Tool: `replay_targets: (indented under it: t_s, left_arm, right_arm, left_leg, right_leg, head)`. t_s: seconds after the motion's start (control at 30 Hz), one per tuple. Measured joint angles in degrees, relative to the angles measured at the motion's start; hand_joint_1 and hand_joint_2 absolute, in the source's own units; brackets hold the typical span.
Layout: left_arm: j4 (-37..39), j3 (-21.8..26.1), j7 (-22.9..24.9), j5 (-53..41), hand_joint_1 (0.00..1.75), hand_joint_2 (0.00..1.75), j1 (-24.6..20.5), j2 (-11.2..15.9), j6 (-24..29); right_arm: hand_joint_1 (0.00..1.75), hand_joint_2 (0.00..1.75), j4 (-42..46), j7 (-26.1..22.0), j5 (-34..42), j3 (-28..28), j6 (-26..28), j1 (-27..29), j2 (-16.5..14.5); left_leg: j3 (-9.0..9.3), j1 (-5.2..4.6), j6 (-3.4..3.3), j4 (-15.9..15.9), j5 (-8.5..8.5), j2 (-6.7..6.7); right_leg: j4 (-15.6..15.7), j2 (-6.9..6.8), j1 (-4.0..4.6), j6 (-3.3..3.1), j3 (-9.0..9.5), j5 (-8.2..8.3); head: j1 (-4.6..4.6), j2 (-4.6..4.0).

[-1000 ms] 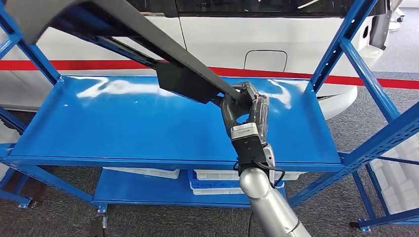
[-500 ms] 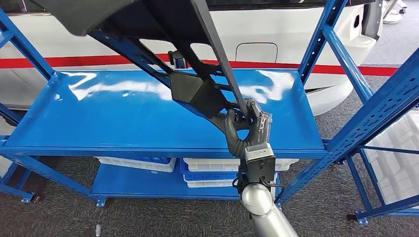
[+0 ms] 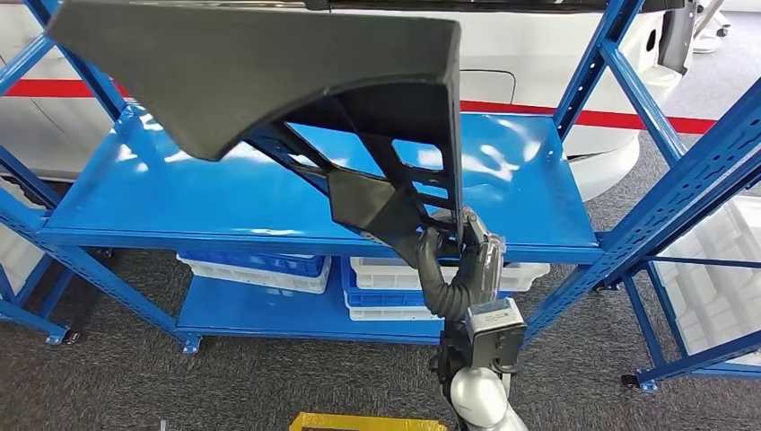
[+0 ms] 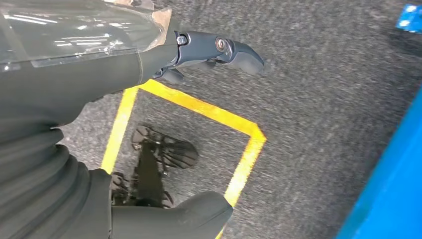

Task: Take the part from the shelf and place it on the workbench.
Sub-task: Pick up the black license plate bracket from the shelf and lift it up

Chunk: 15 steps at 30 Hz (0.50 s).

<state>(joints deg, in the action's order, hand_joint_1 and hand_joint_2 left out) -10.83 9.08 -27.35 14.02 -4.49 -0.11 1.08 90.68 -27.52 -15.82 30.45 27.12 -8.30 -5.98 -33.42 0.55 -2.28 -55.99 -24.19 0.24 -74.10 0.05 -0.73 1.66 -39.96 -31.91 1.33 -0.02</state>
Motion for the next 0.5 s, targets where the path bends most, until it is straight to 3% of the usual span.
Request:
replay_targets:
  t_s: [0.07,0.13,0.17,0.27,0.3,0.33,0.4,0.43,0.47,0.5]
  left_arm:
    - [0.03,-0.19,-0.19,-0.35,0.00,1.75,0.39,-0.01,0.47]
    - [0.04,-0.46,-0.10,-0.52,0.00,1.75,0.63,0.01,0.95]
    - [0.06,-0.58,-0.02,-0.49,0.00,1.75,0.71,0.03,1.18]
    - [0.17,-0.72,0.13,0.11,0.00,1.75,1.09,0.16,1.48]
    - [0.22,-0.74,0.14,0.39,0.00,1.75,1.28,0.19,1.49]
    - [0.27,-0.75,0.14,0.66,0.00,1.75,1.45,0.21,1.53]
    - [0.36,-0.77,0.14,1.07,0.00,1.75,1.63,0.25,1.73]
    - [0.39,-0.76,0.14,1.20,0.00,1.75,1.66,0.30,1.83]
    - [0.42,-0.75,0.14,1.30,0.00,1.75,1.68,0.34,1.90]
    - [0.44,-0.75,0.14,1.35,0.00,1.75,1.69,0.38,1.92]
  right_arm:
    - [1.75,1.75,0.99,-0.80,0.68,-0.12,-0.39,2.02,0.05]
    - [1.75,1.75,1.99,-1.52,1.57,-0.45,-1.45,3.58,-0.02]
    - [1.75,1.75,2.35,-1.78,2.16,-0.74,-2.27,4.17,-0.10]
    - [1.75,1.75,2.55,-1.96,4.54,-1.89,-5.46,5.22,-0.55]
    - [1.75,1.75,2.37,-1.91,5.31,-2.28,-6.41,5.33,-0.85]
    - [1.75,1.75,2.09,-1.88,5.90,-2.65,-7.09,5.36,-1.21]
    - [1.75,1.75,1.26,-1.84,6.75,-3.39,-7.93,5.34,-2.01]
    - [1.75,1.75,0.79,-1.84,6.95,-3.75,-8.12,5.34,-2.30]
    - [1.75,1.75,0.34,-1.83,7.06,-4.09,-8.25,5.34,-2.52]
    - [1.75,1.75,-0.05,-1.83,7.10,-4.37,-8.34,5.34,-2.70]
  left_leg:
    - [-1.33,-0.02,0.34,-0.37,0.87,-0.07]
    - [-2.36,-0.20,0.92,-0.93,1.55,-0.13]
    - [-2.63,-0.27,1.26,-1.13,1.90,-0.13]
    - [-3.07,-0.13,2.30,-1.33,2.38,-0.16]
    - [-3.44,0.01,2.62,-2.09,1.19,-0.20]
    - [-4.11,0.13,2.95,-3.88,-1.03,-0.25]
    - [-6.12,0.30,3.56,-10.52,-6.90,-0.32]
    - [-6.95,0.34,3.81,-14.16,-8.80,-0.34]
    - [-7.17,0.40,3.98,-16.68,-9.36,-0.36]
    - [-6.41,0.49,4.05,-17.30,-8.62,-0.35]
  right_leg:
    - [6.14,-0.01,0.00,0.67,5.32,2.01]
    - [14.42,-0.01,0.19,0.30,11.06,2.19]
    - [16.75,0.02,0.36,-0.07,12.31,1.84]
    - [17.78,0.01,0.26,-1.30,11.74,2.28]
    - [17.83,-0.07,0.02,-1.91,11.40,2.77]
    - [17.90,-0.16,-0.23,-2.47,10.91,3.36]
    - [17.84,-0.28,-0.23,-3.08,9.63,4.66]
    - [17.78,-0.30,-0.18,-3.08,8.87,5.36]
    - [17.70,-0.32,-0.14,-2.99,8.07,6.02]
    - [17.58,-0.32,-0.13,-2.85,7.21,6.64]
  head:
    - [-0.01,0.00]
    - [0.03,0.00]
    - [0.03,0.00]
    - [0.05,0.00]
    - [0.14,0.00]
    - [0.22,0.00]
    - [0.39,0.00]
    - [0.42,0.00]
    - [0.42,0.00]
    - [0.42,0.00]
